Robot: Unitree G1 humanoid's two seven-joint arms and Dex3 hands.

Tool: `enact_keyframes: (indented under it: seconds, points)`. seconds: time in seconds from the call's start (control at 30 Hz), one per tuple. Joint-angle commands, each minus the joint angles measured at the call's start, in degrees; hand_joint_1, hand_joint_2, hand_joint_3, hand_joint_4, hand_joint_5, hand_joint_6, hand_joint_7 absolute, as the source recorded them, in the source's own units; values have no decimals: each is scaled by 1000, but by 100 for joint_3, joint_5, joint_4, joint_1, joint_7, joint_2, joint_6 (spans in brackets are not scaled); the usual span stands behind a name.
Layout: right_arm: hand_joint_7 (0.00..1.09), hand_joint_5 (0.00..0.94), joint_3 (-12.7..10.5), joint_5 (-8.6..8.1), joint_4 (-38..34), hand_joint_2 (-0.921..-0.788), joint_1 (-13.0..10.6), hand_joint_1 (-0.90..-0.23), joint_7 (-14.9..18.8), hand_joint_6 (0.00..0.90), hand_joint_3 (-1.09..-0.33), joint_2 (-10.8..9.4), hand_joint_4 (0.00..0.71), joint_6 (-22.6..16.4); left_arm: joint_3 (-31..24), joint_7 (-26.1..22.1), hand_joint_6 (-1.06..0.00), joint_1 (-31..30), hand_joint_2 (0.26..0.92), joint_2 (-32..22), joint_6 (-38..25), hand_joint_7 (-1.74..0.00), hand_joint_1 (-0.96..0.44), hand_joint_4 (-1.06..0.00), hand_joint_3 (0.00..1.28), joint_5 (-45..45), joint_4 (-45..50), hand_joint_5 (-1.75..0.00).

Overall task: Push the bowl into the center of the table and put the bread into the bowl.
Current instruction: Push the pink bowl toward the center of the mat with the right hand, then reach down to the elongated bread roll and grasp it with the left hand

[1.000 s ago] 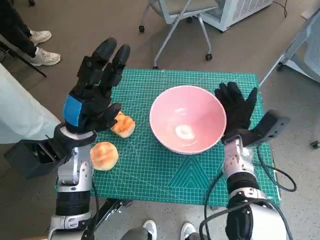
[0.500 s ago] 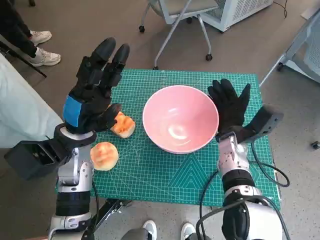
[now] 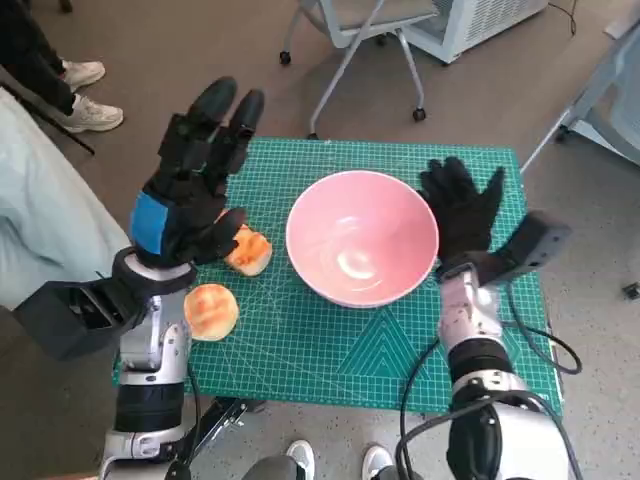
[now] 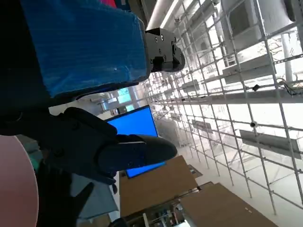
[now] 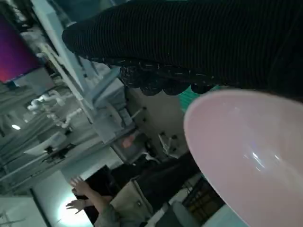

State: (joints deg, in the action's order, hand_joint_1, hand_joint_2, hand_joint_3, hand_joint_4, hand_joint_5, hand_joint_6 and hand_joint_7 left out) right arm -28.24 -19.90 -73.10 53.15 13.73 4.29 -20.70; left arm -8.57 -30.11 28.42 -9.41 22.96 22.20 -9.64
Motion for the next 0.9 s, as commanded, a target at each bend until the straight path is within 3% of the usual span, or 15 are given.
enact_keyframes:
  seconds: [0.03,0.27,0.47,0.67,0.9]
  points:
    - [164,1,113,123,151,-921,-115,-554,104,195,-829,96,160,-372,59,22,1,-26,921,16,-90,-408,-597,-118,487,-22,76,0]
    - [171,0,577,485,740,-921,-391,-581,481,209,-824,149,152,-1473,140,60,1,49,921,61,-152,-399,-600,-118,490,-48,97,0]
    - [180,7,954,614,1566,-921,-749,-630,864,209,-793,176,167,-2032,195,61,1,142,921,99,-169,-403,-601,-111,494,-52,48,0]
    - [203,13,1373,720,2806,-921,-1221,-654,1040,223,-769,235,186,-2155,293,85,1,204,921,186,-240,-414,-600,-116,497,-40,106,-4]
    - [227,12,1708,695,4007,-921,-1665,-642,1031,228,-774,261,189,-1833,389,41,1,284,921,230,-258,-428,-590,-123,495,-38,116,-8]
